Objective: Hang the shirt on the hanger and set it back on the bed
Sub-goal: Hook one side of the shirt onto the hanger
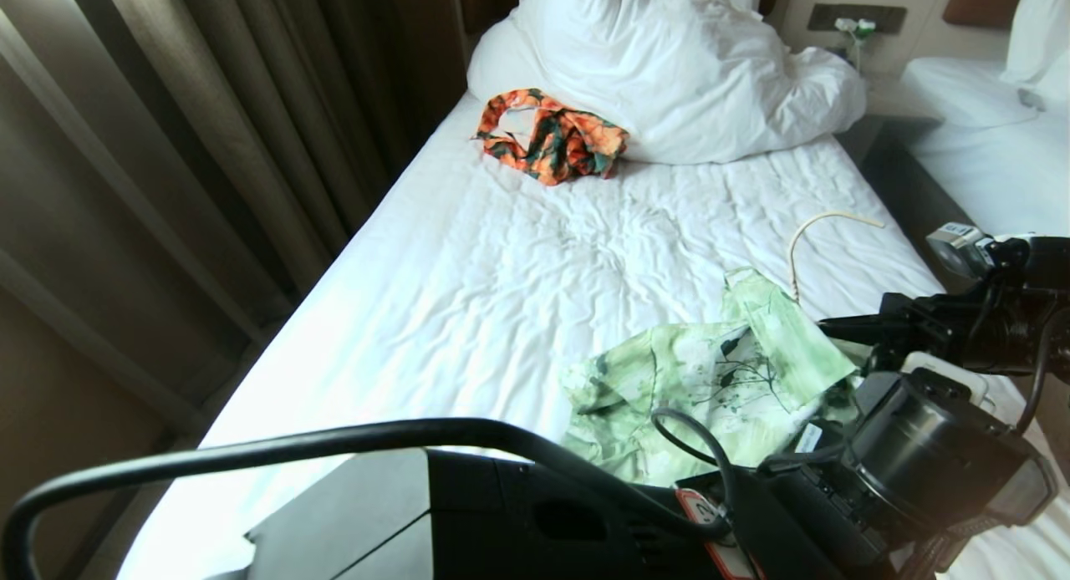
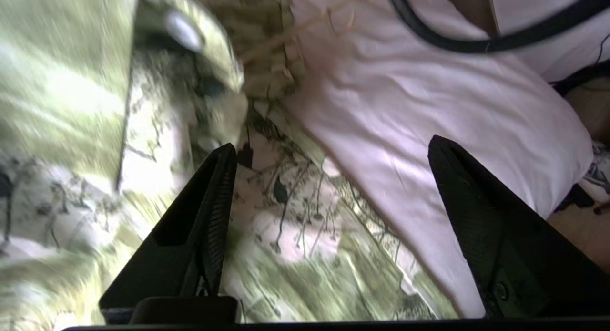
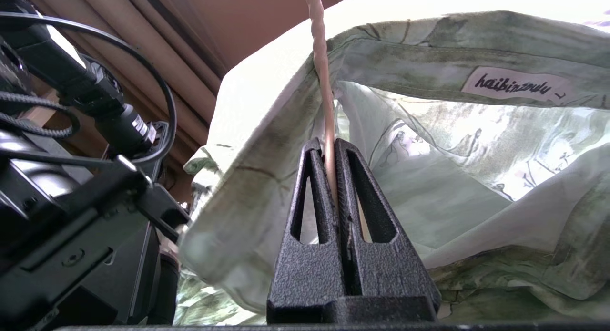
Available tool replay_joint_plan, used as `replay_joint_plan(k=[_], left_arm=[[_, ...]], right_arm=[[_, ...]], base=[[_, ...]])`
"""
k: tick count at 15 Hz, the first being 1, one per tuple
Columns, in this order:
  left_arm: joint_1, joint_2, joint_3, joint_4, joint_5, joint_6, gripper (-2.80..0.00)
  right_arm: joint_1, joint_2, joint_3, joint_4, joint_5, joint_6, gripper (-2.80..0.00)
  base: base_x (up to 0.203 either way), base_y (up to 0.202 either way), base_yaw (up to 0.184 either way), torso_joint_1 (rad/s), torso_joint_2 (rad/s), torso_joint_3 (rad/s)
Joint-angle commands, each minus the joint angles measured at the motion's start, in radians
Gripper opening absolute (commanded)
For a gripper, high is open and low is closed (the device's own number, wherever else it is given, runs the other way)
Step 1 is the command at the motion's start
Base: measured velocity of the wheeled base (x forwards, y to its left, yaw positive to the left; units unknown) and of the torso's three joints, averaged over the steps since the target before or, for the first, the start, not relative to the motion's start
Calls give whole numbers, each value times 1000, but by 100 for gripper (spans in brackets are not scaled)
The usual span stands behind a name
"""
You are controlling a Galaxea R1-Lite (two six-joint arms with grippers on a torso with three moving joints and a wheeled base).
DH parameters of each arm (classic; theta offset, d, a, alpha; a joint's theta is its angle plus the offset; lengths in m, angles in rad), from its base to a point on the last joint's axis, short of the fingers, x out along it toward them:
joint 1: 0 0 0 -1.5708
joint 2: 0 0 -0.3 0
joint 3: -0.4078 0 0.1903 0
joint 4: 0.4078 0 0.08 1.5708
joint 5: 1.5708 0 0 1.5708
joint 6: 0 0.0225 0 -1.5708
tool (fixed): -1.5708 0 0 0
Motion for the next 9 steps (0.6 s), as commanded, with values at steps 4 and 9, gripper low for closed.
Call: replay_joint_plan(k=[4, 9], left_arm=[[-1, -54, 154, -6, 4, -26, 0], [36, -243, 402, -92, 6, -24, -280]], right_arm=[[-9, -1, -3, -3, 8, -2, -280], [2, 0, 4, -3, 8, -2, -280]], base=[[0, 0, 0, 0, 0, 0], [0, 0, 0, 0, 0, 0]])
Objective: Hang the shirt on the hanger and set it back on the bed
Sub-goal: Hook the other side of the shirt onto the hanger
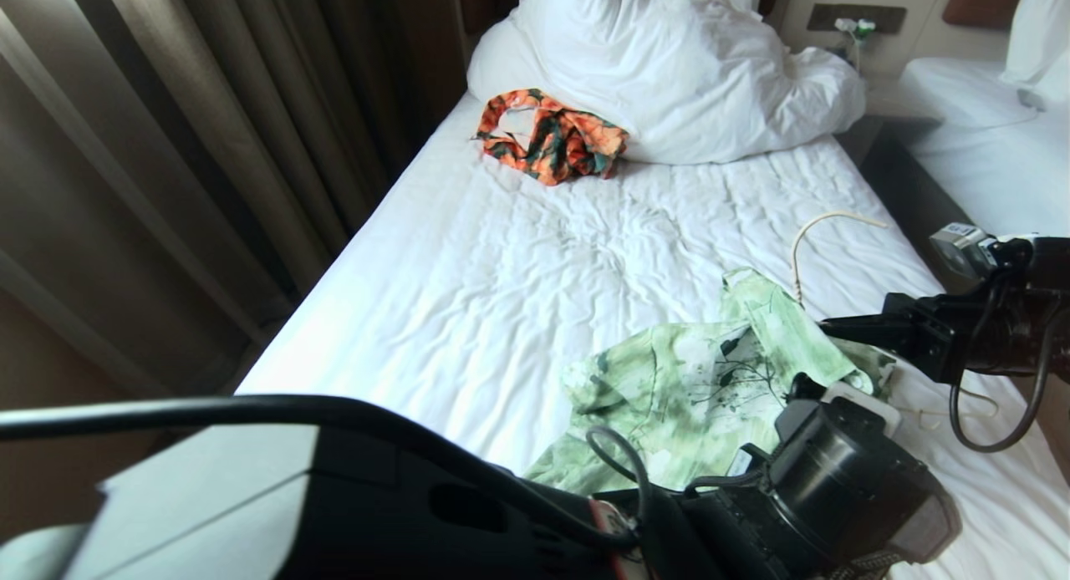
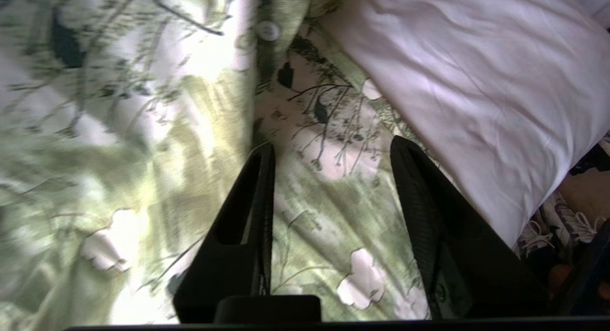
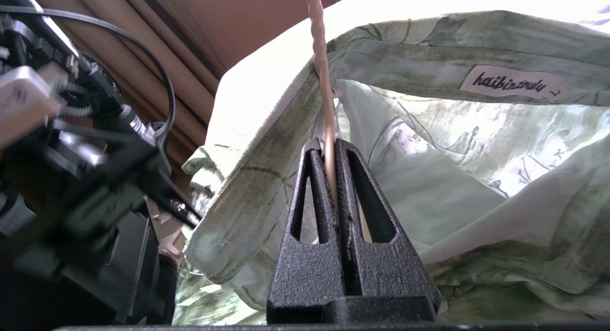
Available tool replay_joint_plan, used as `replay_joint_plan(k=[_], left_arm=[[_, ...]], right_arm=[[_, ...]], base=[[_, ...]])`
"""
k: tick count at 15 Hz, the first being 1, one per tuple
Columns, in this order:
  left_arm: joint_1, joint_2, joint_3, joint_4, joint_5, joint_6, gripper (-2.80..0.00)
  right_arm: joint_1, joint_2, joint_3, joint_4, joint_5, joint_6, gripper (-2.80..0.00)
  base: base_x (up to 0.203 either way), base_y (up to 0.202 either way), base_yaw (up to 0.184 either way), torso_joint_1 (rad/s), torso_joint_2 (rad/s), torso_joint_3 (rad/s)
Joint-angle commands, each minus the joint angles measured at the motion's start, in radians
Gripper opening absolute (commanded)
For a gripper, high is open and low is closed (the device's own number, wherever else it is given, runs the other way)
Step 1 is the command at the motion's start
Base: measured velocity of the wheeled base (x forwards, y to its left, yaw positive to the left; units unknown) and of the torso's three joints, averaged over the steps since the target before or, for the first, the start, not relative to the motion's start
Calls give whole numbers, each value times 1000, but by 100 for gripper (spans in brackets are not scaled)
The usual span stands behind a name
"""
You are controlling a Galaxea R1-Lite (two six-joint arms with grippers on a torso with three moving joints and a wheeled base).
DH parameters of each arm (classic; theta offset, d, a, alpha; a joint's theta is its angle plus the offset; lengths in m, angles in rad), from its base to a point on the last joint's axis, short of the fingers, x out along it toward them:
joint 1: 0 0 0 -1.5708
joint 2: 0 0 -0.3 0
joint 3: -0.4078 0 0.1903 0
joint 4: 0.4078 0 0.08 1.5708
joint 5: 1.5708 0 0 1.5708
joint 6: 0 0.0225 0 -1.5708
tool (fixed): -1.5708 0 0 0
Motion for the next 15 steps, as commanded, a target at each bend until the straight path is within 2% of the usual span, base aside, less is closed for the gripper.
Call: replay_joint_plan(k=[1, 3, 5, 7, 8, 10, 11, 13, 15], left_arm=[[24, -134, 110, -12, 2, 1, -280], [73, -239, 202, -20, -3, 5, -280], [133, -307, 239, -21, -20, 14, -280], [197, -340, 247, -21, -81, 55, -280], [220, -337, 247, -23, -103, 80, 0], [258, -315, 246, -72, -171, 116, 0], [274, -290, 246, -143, -201, 127, 0], [298, -226, 238, -261, -227, 177, 0], [312, -175, 193, -293, -253, 211, 0]], right_arm=[[8, -4, 7, -3, 9, -2, -280], [11, -15, 12, -2, 9, -2, -280], [12, -27, 20, -2, 9, 0, -280], [16, -28, 20, -2, 9, 0, -280], [19, -27, 20, -2, 9, 0, -280], [19, -27, 20, -2, 9, 0, -280], [21, -25, 20, -2, 9, 0, -280], [21, -25, 18, -2, 9, 0, -280], [21, -25, 18, -2, 9, 0, -280]], base=[[0, 0, 0, 0, 0, 0], [0, 0, 0, 0, 0, 0], [0, 0, 0, 0, 0, 0], [0, 0, 0, 0, 0, 0], [0, 0, 0, 0, 0, 0], [0, 0, 0, 0, 0, 0], [0, 0, 0, 0, 0, 0], [0, 0, 0, 0, 0, 0], [0, 0, 0, 0, 0, 0]])
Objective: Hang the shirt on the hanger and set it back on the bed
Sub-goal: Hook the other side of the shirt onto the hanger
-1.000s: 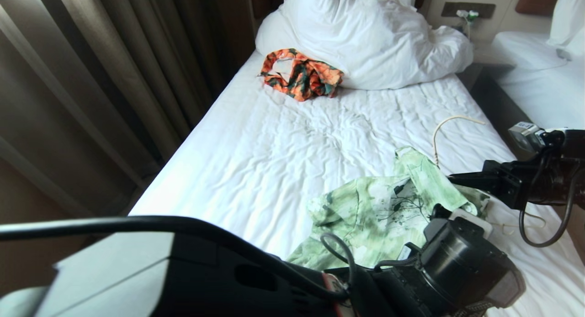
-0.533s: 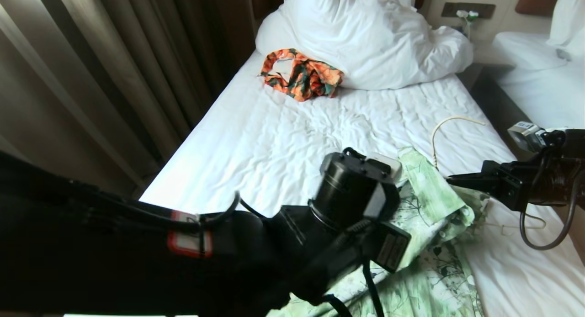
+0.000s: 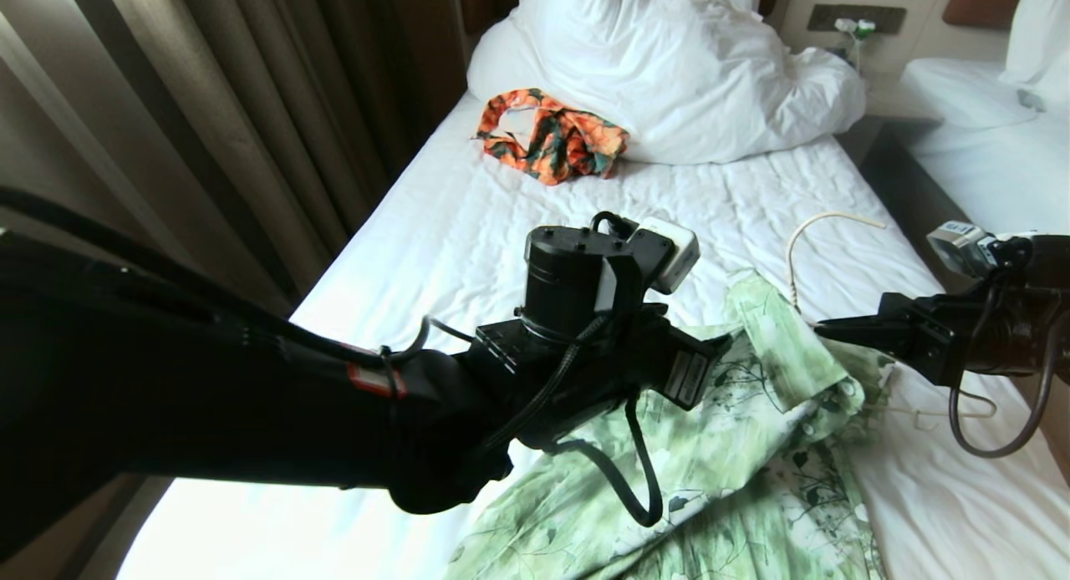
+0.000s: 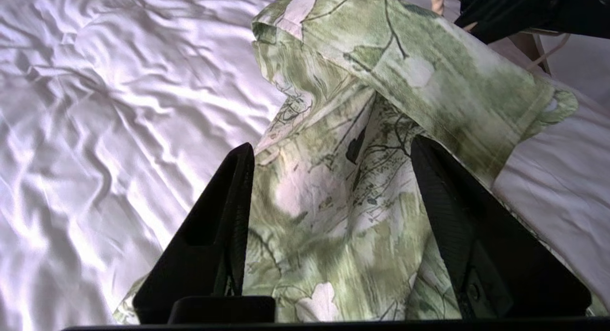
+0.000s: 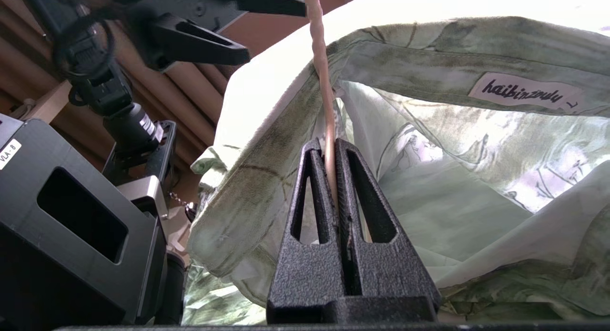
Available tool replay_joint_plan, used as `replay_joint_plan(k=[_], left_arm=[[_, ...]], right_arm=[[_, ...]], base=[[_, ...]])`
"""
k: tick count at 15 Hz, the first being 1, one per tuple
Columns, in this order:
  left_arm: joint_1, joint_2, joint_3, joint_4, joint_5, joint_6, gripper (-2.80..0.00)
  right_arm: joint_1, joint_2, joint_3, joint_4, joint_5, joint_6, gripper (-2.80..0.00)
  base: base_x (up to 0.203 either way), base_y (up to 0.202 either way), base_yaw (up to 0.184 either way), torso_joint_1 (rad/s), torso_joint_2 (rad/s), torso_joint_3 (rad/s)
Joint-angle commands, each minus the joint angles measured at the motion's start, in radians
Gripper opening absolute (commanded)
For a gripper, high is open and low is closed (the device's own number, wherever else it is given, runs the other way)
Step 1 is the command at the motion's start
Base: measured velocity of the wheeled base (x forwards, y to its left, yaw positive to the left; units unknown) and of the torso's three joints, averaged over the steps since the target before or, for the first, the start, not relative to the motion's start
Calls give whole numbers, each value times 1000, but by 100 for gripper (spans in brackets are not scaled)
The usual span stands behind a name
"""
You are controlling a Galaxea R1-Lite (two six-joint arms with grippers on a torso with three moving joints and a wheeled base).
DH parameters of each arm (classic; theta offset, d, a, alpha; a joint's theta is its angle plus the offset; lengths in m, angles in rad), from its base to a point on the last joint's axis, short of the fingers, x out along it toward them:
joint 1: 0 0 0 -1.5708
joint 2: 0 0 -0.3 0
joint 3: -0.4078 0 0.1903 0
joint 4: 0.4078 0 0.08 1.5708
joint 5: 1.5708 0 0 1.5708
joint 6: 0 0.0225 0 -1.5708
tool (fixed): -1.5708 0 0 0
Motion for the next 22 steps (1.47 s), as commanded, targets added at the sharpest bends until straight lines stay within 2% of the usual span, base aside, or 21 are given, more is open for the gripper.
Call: replay_joint_plan(k=[1, 3, 6, 9, 13, 16, 19, 22], left_arm=[[9, 68, -43, -8, -15, 7, 0], [18, 97, -98, -8, -50, 26, 0], [45, 129, -121, -10, -148, 76, 0], [64, 151, -151, -8, -201, 80, 0], [70, 235, -268, -7, -216, 81, 0], [63, 254, -275, -6, -248, 80, 0], [56, 315, -365, -1, -238, 82, 0], [49, 336, -405, 74, -232, 83, 0]], right_arm=[[0, -1, 0, -2, 9, -2, -280], [0, -2, -3, -1, 9, 1, -280], [0, -1, -5, -1, 9, 1, -280], [1, -2, -5, -1, 9, 1, -280], [8, -5, -4, -2, 9, 1, -280], [8, -5, -6, -2, 9, 1, -280], [4, -2, -8, -2, 9, 1, -280], [4, -4, -6, -2, 9, 1, -280]], base=[[0, 0, 0, 0, 0, 0], [0, 0, 0, 0, 0, 0], [0, 0, 0, 0, 0, 0], [0, 0, 0, 0, 0, 0], [0, 0, 0, 0, 0, 0], [0, 0, 0, 0, 0, 0], [0, 0, 0, 0, 0, 0], [0, 0, 0, 0, 0, 0]])
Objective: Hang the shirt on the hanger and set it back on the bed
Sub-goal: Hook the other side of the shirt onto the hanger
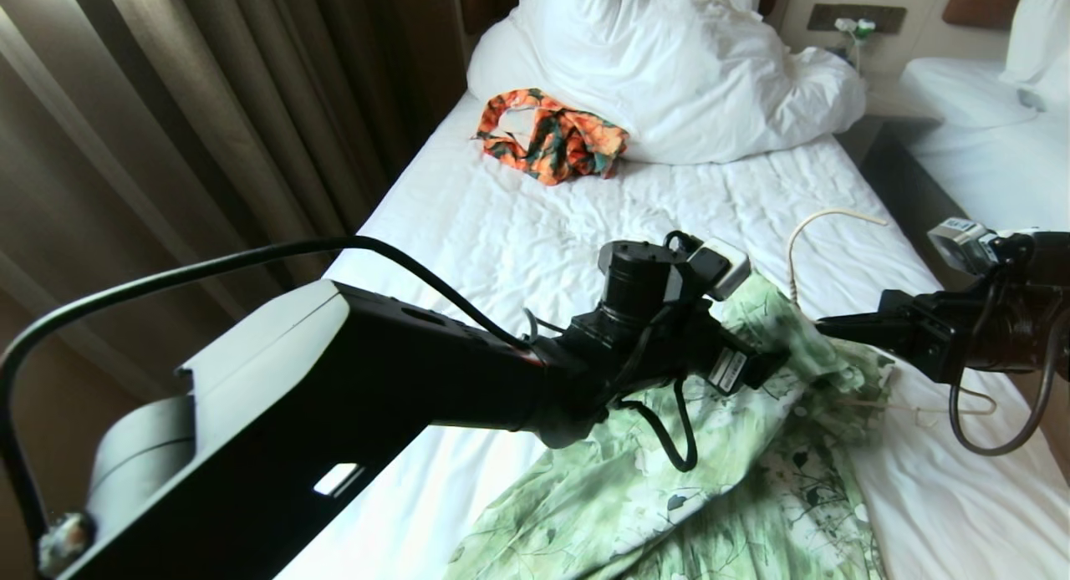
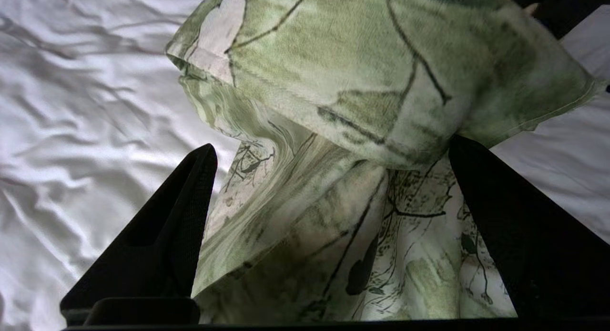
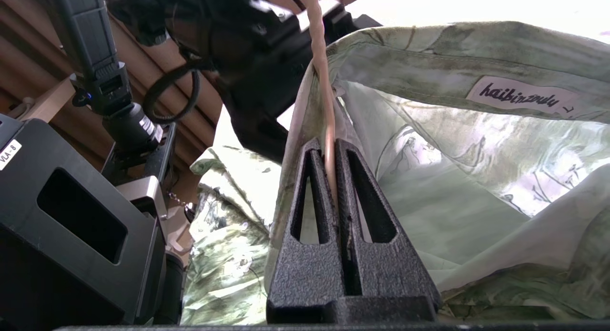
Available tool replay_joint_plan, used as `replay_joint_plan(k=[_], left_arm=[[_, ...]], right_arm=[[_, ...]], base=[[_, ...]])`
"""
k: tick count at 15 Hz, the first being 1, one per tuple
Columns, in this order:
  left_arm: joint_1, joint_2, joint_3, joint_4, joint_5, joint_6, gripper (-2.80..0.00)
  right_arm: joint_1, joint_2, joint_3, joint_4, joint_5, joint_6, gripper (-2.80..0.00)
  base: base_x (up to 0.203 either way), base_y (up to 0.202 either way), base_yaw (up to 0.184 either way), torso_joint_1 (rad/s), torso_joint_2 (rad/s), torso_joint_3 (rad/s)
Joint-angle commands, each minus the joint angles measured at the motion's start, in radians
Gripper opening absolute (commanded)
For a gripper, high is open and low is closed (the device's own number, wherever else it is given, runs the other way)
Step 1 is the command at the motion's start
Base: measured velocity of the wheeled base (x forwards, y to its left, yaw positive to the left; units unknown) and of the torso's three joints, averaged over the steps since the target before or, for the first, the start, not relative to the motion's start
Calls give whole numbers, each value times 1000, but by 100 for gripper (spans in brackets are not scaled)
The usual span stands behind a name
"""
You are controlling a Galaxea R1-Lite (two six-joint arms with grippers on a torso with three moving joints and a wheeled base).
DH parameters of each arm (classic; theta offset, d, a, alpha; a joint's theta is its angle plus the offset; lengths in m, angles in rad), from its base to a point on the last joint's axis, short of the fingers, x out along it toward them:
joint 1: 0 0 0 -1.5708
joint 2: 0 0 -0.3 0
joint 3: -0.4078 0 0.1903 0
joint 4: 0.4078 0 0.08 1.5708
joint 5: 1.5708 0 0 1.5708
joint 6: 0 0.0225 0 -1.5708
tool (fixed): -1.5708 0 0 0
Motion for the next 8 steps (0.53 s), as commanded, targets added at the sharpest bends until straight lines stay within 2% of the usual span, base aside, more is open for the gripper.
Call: replay_joint_plan(k=[1, 8], left_arm=[[-2, 20, -6, -1, -1, 1, 0], [-18, 34, -23, 10, 1, 1, 0]], right_arm=[[0, 0, 1, -3, 8, -2, -280], [6, -9, -1, 0, 8, 3, -280]], base=[[0, 0, 0, 0, 0, 0], [0, 0, 0, 0, 0, 0]])
